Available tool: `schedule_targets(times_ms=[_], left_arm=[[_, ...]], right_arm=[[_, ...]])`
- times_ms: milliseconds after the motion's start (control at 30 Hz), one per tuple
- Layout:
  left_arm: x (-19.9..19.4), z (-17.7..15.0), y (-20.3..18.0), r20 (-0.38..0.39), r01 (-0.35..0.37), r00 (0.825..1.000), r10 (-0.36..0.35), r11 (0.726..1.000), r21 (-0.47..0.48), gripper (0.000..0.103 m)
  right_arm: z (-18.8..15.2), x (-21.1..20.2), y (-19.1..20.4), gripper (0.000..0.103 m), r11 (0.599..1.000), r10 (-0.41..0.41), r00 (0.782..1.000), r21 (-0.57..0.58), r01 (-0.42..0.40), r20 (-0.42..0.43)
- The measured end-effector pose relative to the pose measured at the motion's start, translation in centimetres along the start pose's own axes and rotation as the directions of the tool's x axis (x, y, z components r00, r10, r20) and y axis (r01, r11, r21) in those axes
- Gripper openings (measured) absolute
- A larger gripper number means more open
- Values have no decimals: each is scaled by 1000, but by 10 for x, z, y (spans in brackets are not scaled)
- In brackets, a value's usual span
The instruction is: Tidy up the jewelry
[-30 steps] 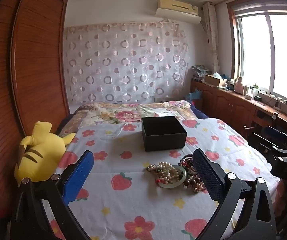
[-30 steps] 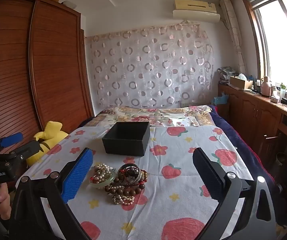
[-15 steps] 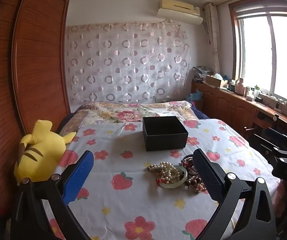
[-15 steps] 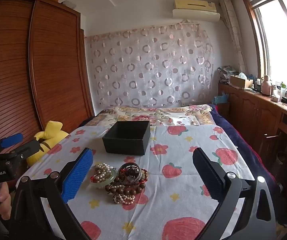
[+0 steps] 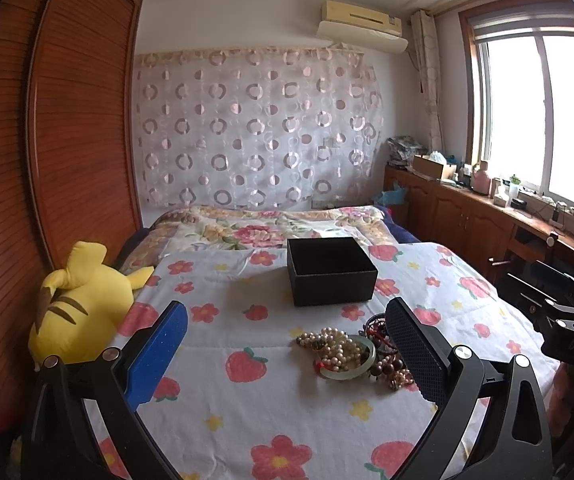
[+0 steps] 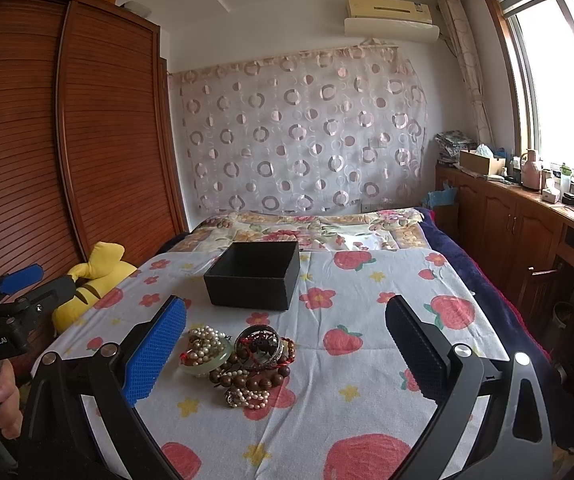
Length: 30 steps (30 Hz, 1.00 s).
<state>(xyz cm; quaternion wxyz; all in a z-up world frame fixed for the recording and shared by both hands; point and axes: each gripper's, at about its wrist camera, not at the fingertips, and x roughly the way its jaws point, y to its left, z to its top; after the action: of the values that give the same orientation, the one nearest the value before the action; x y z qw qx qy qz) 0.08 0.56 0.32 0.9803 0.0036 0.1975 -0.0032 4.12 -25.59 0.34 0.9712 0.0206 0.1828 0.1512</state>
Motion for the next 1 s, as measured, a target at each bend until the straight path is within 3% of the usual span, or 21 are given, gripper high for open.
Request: schedule_targets(times_ms=[1000], left_arm=[[-11, 7, 0, 27, -3, 1000, 3, 1000, -11, 96]], right_arm=[[1, -3, 1, 101, 1000, 2, 1000, 1, -2, 1]])
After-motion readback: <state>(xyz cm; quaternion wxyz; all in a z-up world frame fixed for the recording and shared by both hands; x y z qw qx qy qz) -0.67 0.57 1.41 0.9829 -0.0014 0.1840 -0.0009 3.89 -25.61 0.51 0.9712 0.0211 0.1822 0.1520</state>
